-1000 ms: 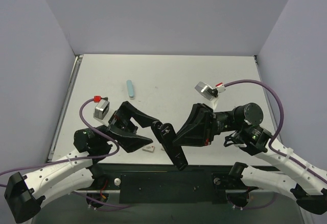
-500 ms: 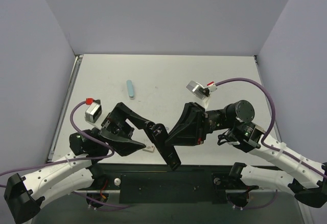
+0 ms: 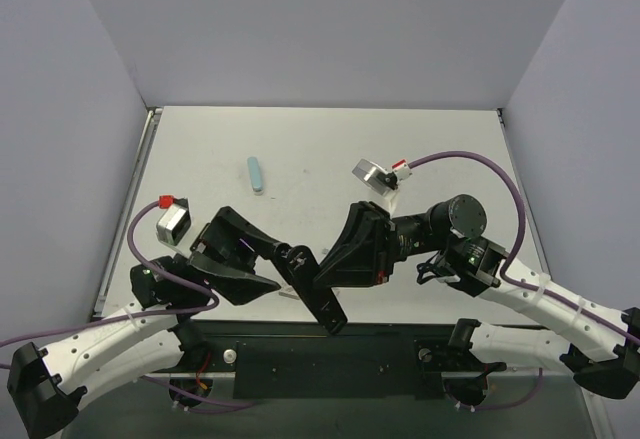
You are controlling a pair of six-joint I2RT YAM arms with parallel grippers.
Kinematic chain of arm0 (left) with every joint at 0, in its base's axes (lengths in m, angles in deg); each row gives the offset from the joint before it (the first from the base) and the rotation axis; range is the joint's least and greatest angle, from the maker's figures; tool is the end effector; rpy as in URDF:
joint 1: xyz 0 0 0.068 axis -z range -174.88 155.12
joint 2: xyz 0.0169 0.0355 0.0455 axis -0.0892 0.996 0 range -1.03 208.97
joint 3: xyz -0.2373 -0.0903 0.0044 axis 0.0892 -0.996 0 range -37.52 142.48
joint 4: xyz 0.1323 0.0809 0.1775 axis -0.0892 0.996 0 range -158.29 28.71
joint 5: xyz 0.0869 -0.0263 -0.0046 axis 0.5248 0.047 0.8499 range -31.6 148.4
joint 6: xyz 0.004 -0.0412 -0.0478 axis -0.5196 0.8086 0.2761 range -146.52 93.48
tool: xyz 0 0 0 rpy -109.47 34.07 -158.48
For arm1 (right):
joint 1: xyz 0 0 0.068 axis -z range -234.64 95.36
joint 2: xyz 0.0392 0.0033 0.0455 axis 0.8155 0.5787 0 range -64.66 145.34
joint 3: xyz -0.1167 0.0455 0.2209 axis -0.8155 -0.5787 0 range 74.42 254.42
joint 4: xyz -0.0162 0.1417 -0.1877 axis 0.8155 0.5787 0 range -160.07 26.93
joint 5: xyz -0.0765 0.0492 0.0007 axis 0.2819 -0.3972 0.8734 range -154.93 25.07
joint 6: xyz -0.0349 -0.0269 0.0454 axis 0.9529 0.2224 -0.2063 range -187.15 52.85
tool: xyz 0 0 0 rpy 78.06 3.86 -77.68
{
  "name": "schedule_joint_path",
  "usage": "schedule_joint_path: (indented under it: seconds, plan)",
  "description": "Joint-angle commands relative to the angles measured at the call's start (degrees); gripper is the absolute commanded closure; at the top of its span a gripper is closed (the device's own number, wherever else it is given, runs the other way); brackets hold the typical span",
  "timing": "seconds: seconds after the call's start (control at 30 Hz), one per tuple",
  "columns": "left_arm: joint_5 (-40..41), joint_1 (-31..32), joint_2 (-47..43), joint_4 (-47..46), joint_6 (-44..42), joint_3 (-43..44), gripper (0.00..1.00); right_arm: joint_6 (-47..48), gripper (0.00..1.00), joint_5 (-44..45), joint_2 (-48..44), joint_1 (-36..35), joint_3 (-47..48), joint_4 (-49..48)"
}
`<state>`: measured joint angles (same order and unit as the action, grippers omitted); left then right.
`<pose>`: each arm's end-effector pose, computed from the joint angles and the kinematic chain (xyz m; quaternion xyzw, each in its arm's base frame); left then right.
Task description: Unload the staples from the stapler
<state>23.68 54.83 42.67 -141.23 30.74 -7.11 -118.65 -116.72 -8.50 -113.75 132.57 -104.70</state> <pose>0.0604 -0.1142 0.3892 0.2709 0.2682 -0.7868 0.4854 0.0610 0.1762 0.4461 -0.4161 0.3772 0.7726 0.2962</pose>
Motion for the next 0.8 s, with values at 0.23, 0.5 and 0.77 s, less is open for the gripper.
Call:
schedule_joint_path:
  seconds: [0.23, 0.5, 0.77]
  plan:
    - [-1.5, 0.0, -0.1, -5.4, 1.8, 3.2, 0.46, 0.6, 1.0, 1.2, 0.1, -1.3, 4.0, -10.7]
    - [-1.6, 0.1, -0.1, -7.3, 2.6, 3.0, 0.48, 0.4, 1.0, 1.4, 0.8, -1.6, 3.3, -11.9]
    - [-2.0, 0.2, 0.2, -8.3, 2.8, 3.4, 0.61, 0.8, 1.0, 1.3, 1.6, -1.6, 2.7, -12.7]
